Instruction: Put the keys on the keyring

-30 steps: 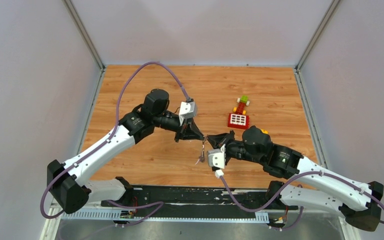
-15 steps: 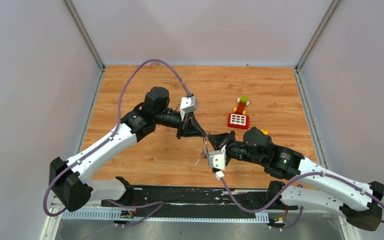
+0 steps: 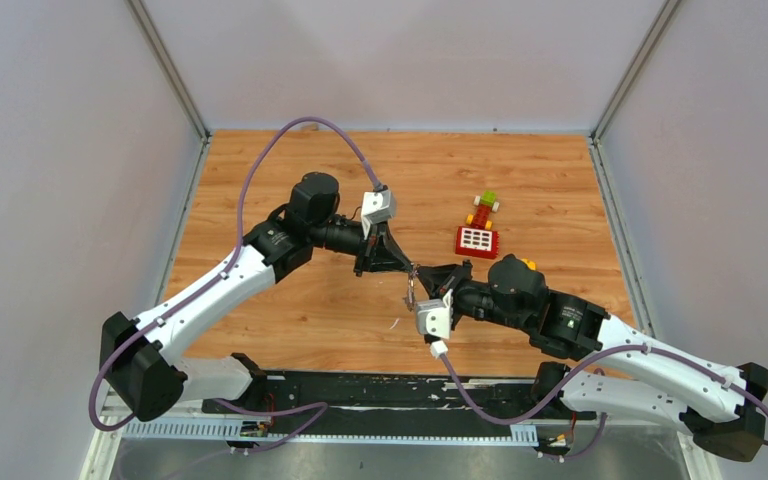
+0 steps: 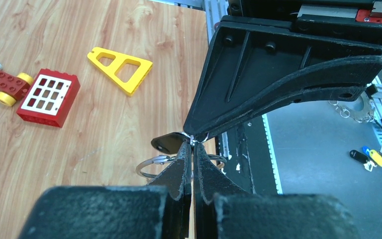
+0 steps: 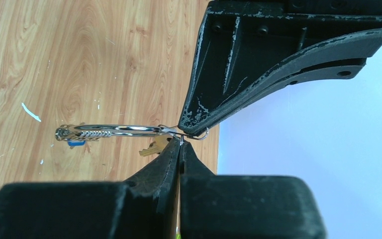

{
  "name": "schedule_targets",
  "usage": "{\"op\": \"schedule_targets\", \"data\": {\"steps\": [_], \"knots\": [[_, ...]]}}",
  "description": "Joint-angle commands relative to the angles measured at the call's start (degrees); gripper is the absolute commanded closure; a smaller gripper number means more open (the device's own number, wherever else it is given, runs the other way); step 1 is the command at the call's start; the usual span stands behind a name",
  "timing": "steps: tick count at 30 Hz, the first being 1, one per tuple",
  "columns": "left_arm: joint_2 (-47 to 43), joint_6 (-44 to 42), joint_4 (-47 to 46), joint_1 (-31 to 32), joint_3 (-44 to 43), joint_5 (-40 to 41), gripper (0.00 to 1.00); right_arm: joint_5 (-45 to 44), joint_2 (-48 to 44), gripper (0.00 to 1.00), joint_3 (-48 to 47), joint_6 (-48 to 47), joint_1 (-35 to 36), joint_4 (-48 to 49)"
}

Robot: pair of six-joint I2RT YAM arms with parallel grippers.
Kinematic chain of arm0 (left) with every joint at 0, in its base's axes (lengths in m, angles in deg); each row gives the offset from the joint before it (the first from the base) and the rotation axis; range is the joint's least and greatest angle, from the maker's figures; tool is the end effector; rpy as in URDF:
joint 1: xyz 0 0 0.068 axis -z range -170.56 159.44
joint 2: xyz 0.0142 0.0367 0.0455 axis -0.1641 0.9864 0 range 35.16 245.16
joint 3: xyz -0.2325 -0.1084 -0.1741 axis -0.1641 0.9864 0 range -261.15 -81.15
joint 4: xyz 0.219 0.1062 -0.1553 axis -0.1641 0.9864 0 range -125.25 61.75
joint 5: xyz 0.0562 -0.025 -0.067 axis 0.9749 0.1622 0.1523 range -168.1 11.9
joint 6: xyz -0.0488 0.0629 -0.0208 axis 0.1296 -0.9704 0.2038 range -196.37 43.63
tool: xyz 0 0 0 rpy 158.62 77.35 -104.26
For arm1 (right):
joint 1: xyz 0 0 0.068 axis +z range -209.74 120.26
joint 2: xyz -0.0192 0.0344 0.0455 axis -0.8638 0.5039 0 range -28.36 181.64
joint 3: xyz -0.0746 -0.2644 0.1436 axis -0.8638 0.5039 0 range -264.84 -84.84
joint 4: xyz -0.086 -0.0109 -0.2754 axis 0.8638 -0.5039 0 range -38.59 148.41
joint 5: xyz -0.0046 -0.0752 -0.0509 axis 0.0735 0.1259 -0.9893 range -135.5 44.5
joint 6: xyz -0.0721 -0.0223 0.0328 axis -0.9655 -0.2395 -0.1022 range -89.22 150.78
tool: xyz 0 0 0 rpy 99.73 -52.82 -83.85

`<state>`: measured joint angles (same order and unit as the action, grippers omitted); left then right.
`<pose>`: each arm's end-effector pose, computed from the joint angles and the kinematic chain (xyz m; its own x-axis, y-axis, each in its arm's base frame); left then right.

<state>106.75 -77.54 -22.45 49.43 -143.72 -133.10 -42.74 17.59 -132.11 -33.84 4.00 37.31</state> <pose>0.2008 -0.2450 0.3739 -0.2653 0.2379 -0.9344 0.9569 -0.0541 -0.2855 0.0939 0.1981 0.3478 0.7632 -0.4926 -0.4181 -0.5279 -0.1024 -0.8431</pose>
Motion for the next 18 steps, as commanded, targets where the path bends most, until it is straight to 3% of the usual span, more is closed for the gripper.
{"op": "schedule_targets", "data": {"steps": [1, 18], "knots": [[-0.1, 0.9, -2.8, -0.2, -1.2, -1.5, 1.0, -2.5, -0.5, 1.0, -0.1, 0.0, 0.5, 3.7], [0.4, 2.6, -3.5, -0.2, -1.1, -1.8, 1.0, -2.3, -0.2, 1.0, 0.1, 0.3, 0.9, 4.2]]}}
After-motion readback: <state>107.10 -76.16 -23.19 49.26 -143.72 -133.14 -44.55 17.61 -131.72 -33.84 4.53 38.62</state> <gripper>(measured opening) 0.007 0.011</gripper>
